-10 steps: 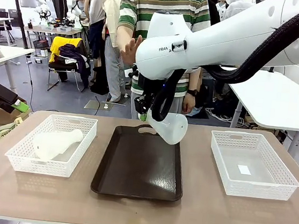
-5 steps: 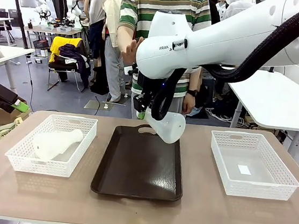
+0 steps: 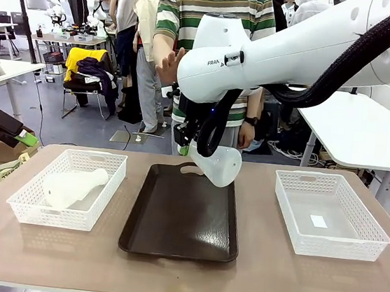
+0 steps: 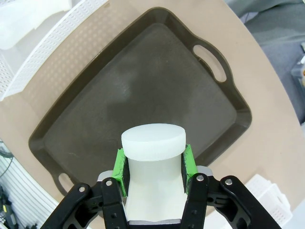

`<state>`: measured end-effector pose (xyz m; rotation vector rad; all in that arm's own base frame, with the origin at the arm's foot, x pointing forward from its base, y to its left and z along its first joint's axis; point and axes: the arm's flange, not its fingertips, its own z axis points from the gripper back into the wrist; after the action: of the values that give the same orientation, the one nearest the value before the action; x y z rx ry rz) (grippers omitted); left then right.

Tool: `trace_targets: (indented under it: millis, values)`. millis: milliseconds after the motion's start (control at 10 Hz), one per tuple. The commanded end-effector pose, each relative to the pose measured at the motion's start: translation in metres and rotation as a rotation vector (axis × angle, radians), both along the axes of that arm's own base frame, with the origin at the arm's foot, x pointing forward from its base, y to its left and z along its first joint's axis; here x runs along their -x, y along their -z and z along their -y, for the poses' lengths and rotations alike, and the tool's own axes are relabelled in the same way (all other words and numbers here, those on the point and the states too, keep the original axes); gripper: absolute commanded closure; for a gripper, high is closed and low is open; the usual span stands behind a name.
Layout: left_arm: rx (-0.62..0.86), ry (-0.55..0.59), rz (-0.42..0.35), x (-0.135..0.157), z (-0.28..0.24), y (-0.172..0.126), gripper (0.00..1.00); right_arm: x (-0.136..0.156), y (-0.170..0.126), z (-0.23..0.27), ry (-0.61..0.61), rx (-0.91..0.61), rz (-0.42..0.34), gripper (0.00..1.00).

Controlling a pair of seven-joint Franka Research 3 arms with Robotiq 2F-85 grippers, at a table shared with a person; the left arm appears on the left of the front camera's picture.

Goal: Prepare the laboratory tools.
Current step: While moving the picked Big flask to the Handle tray indicated by the person, stop as directed by the person, then place the picked Big flask upright in the Handle tray as instructed by the person.

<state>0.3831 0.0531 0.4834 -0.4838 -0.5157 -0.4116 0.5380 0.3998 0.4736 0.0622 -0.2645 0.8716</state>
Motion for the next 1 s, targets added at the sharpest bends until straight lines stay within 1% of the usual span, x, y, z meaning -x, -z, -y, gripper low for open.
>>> trace_targets:
  millis: [0, 800, 900]
  values:
    - [0.022, 0.022, 0.015, -0.001, -0.002, 0.001, 0.00, 0.001, 0.000, 0.000, 0.001, 0.002, 0.001, 1.00]
    - [0.022, 0.022, 0.015, -0.001, -0.002, 0.001, 0.00, 0.000, 0.000, 0.000, 0.000, 0.000, 0.000, 1.00]
    - [0.022, 0.022, 0.015, -0.001, -0.002, 0.001, 0.00, 0.023, -0.021, 0.012, -0.066, -0.101, 0.099, 1.00]
